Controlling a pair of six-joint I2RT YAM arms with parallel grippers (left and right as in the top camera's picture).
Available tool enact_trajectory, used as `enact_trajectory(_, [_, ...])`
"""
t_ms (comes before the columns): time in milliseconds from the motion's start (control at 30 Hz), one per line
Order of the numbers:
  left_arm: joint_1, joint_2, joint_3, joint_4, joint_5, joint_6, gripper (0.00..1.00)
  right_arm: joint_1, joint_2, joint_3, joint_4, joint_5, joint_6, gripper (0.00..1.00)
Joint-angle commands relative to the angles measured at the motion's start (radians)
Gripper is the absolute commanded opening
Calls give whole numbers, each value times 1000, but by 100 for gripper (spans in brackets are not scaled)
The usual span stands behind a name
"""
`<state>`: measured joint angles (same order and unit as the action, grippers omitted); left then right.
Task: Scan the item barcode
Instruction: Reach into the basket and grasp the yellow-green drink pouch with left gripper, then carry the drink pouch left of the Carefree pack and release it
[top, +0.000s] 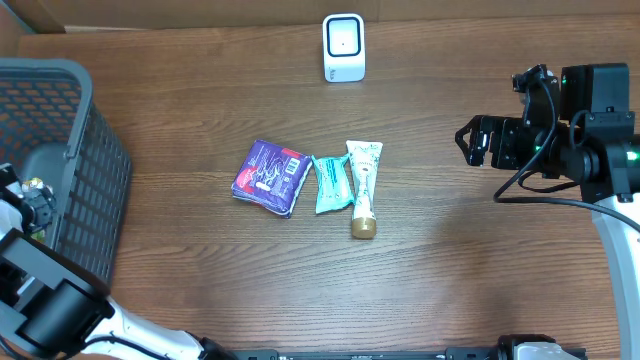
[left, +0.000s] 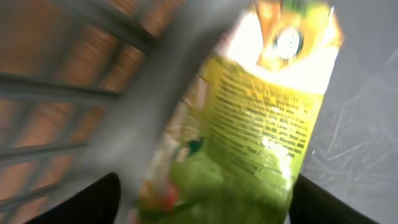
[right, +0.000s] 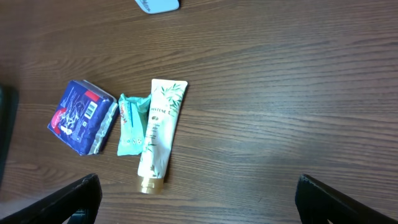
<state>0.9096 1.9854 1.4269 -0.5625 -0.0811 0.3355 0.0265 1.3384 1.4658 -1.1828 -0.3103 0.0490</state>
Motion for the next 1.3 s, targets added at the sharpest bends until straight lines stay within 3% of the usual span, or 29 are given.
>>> enact_trajectory(0, [-5,53,15,-25,30,-11,54,-4,0,26,2,-5,3,100])
enact_trajectory(33, [-5,55,15,-31,30,-11,25,-4,0,26,0,-5,3,100])
enact_trajectory(67, [-5,55,15,-32,30,-21,9,-4,0,26,-1,-5,3,100])
enact_trajectory(100, [-5,53,16,-31,30,-37,4,-4,-1,26,-1,-5,3,100])
enact_trajectory(400, [-29,-44,177,-80,36,-242,4,-4,0,26,-1,-4,3,100])
enact_trajectory(533, [-69,-113,359,-148,155,-406,4,-4,0,26,10,-4,2,100])
enact_trajectory(700, [-166,-185,571,-259,224,-426,4,-4,0,26,17,-4,3,100])
enact_trajectory(867, [-310,-286,711,-441,274,-426,4,-4,0,26,16,-5,3,100])
enact_trajectory(1067, [-587,-355,719,-692,325,-425,4,-4,0,26,20,-5,3,100])
enact_trajectory(1167, [-746,-332,672,-826,233,-427,4,-4,0,26,20,-5,3,100])
enact_trajectory(1267, [-866,-303,572,-859,77,-466,4,-4,0,26,17,-5,3,100])
